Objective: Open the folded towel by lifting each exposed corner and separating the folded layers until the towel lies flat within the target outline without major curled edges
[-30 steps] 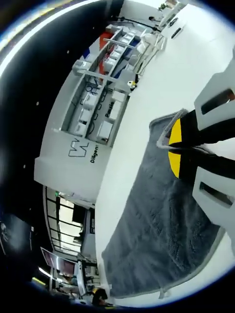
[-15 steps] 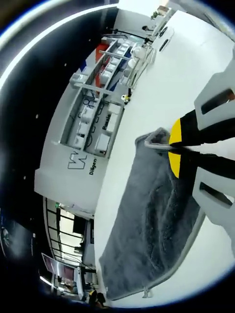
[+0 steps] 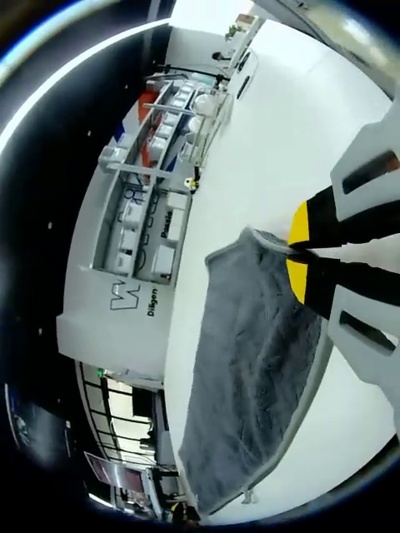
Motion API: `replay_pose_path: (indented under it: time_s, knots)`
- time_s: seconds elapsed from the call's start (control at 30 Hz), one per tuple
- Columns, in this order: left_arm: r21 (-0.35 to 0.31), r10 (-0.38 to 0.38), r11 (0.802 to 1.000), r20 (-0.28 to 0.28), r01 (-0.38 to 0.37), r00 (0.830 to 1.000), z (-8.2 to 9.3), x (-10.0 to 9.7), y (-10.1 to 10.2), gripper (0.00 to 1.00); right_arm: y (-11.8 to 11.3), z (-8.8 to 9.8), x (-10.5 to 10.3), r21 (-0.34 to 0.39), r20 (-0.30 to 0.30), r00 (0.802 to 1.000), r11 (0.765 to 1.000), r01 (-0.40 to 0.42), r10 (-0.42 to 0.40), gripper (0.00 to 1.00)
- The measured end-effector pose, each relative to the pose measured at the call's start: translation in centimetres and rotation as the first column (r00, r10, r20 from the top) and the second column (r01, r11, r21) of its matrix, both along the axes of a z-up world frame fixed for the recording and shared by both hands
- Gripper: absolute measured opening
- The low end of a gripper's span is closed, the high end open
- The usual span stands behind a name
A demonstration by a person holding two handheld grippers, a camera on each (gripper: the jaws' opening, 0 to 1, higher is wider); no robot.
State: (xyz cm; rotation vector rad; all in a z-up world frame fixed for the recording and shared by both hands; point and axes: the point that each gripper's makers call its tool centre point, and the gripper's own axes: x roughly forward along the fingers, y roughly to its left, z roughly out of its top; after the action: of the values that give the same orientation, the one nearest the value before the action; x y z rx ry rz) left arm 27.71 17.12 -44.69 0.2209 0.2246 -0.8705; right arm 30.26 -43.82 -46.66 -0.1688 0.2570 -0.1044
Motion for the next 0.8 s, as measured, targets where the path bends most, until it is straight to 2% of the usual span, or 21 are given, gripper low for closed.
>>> replay_pose_path:
  time_s: [0.47, 0.67, 0.8]
  knots:
    - [0.011, -0.005, 1.000, 0.004, 0.005, 1.000, 0.2, -0.3, -0.2, 0.97, -1.2, -1.2, -1.1, 0.056, -0.010, 0.999, 0.998, 0.034, -0.033, 0.00]
    - [0.008, -0.002, 1.000, 0.004, 0.002, 1.000, 0.2, -0.4, -0.2, 0.97, -1.6, -1.1, -1.7, 0.068, -0.004, 0.999, 0.997, 0.043, -0.043, 0.01]
    - [0.008, 0.002, 1.000, 0.005, -0.002, 1.000, 0.3, -0.4, -0.1, 0.97, -1.9, -1.7, -1.7, 0.053, -0.028, 0.998, 0.997, 0.055, -0.054, 0.06]
